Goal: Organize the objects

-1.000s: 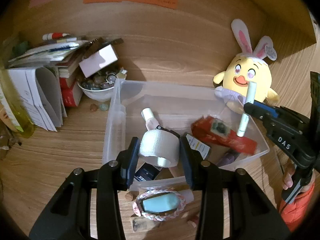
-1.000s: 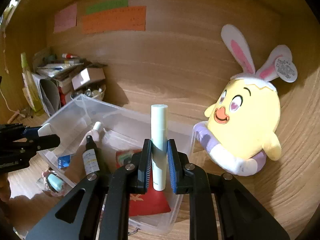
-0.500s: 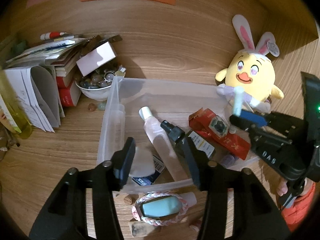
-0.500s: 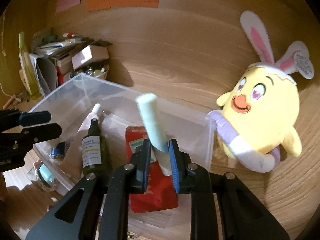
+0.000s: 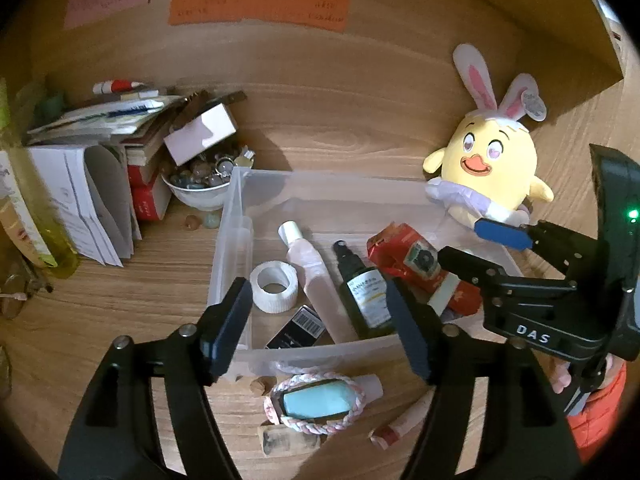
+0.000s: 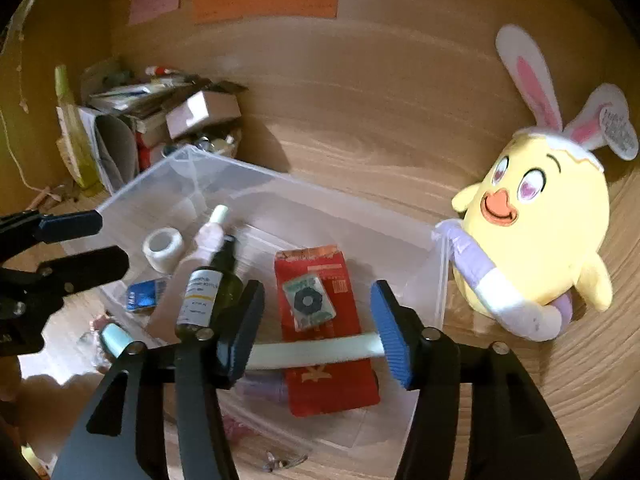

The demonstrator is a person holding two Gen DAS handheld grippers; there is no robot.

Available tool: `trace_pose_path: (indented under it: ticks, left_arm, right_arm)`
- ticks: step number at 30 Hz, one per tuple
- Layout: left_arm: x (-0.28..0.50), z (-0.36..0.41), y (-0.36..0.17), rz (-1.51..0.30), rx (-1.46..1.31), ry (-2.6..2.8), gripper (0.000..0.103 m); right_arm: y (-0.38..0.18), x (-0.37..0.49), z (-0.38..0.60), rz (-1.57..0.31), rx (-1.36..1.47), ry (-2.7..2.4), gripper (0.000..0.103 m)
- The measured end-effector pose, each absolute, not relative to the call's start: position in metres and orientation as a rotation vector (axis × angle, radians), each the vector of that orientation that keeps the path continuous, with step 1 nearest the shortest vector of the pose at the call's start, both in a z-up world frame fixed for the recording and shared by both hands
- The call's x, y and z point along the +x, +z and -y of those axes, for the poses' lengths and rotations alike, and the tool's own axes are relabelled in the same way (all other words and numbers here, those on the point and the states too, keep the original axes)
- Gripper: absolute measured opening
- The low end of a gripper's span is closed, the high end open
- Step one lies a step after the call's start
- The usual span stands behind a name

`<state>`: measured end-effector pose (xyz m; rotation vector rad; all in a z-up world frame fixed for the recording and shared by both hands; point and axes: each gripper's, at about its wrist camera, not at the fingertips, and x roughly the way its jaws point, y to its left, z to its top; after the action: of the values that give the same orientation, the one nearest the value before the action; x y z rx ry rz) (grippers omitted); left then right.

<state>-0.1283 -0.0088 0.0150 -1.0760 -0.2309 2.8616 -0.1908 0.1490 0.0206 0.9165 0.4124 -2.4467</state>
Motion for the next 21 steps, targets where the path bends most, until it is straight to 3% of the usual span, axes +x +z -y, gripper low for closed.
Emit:
trace_pose_path:
  ticks: [4,8,10,21]
  left_arm:
    - [-0.117,0.007,0.025,0.202,-1.04,2.89,0.077]
    - [-0.103,0.007,0.036,0.158,-0.993,2.931,0.09]
    - [-0.097,0.007,0.04,0.148,-0.971,2.942,0.09]
    - [-0.068,0.013,0.033,0.098,-1.014,2.956,0.094]
  right_arm:
    - [0.033,-0.179,-0.151,-0.385,0.867,-2.448,0.067]
    - [0.045,-0.164,-0.156,-0.355,0.827,-2.443,0.073]
    - [0.049,-0.158,-0.159,-0.337,0.814,-2.445,0.082]
    - [0.053,-0.126,-0.178,-0.22,0.822,-2.427,0.082]
